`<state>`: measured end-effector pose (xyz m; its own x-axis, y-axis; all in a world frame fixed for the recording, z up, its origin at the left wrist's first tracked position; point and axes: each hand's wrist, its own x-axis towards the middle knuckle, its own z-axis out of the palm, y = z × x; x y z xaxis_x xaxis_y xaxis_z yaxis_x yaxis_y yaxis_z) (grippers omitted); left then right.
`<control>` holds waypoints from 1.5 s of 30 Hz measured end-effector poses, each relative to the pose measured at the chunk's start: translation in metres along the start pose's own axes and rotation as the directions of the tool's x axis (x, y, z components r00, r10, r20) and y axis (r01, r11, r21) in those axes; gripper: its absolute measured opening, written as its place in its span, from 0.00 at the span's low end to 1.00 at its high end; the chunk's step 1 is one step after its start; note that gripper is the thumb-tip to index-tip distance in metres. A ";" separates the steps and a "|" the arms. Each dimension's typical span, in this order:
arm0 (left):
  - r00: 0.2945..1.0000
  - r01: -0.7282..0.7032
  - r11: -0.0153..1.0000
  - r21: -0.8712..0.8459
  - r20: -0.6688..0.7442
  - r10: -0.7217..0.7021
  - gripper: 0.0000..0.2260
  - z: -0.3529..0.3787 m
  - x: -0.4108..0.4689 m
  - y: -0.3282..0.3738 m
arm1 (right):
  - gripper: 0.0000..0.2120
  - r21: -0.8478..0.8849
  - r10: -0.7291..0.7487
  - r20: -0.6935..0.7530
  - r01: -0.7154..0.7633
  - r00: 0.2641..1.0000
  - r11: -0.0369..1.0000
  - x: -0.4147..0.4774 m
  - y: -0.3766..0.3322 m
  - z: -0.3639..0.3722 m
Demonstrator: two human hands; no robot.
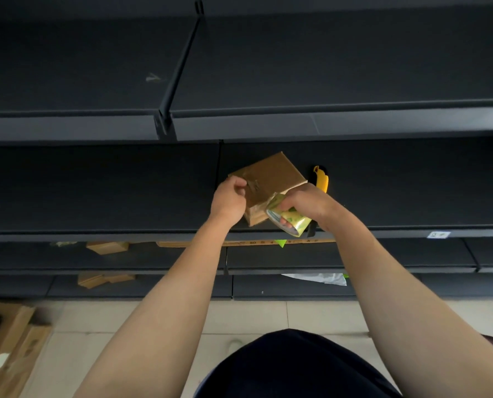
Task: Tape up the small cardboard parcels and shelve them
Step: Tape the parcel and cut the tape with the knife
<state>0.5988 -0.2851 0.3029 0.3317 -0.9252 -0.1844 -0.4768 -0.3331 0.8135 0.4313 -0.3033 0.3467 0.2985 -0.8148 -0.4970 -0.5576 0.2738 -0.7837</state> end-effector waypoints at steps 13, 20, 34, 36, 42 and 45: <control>0.922 -0.359 0.775 0.520 0.068 0.382 0.15 0.034 -0.035 -0.015 | 0.11 0.023 0.047 -0.057 -0.046 0.997 0.999 -0.006 0.002 -0.008; 0.914 -0.383 0.829 0.407 0.034 0.405 0.12 0.037 -0.041 -0.008 | 0.02 0.009 0.024 -0.049 -0.023 0.999 1.000 -0.014 0.002 -0.018; 0.994 0.077 0.913 -0.401 0.096 -0.042 0.04 0.030 -0.052 0.028 | 0.12 -0.249 -0.047 0.047 0.058 0.998 0.967 -0.021 -0.002 -0.015; 0.997 0.060 0.950 -0.307 0.065 -0.042 0.05 0.033 -0.053 0.029 | 0.09 -0.277 -0.058 0.071 0.076 0.996 0.958 -0.022 -0.003 -0.014; 0.995 -0.037 0.986 -0.164 -0.100 0.021 0.04 0.037 -0.055 0.029 | 0.04 -0.366 -0.119 0.060 0.132 0.991 0.921 -0.020 -0.015 -0.013; 0.997 0.033 0.951 -0.307 -0.059 -0.054 0.06 0.037 -0.052 0.026 | 0.03 -0.395 -0.130 0.078 0.150 0.988 0.906 -0.018 -0.018 -0.014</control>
<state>0.5392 -0.2519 0.3133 0.4041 -0.8936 -0.1953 -0.1924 -0.2918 0.9369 0.4252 -0.3010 0.3748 0.4277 -0.8011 -0.4187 -0.7664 -0.0758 -0.6379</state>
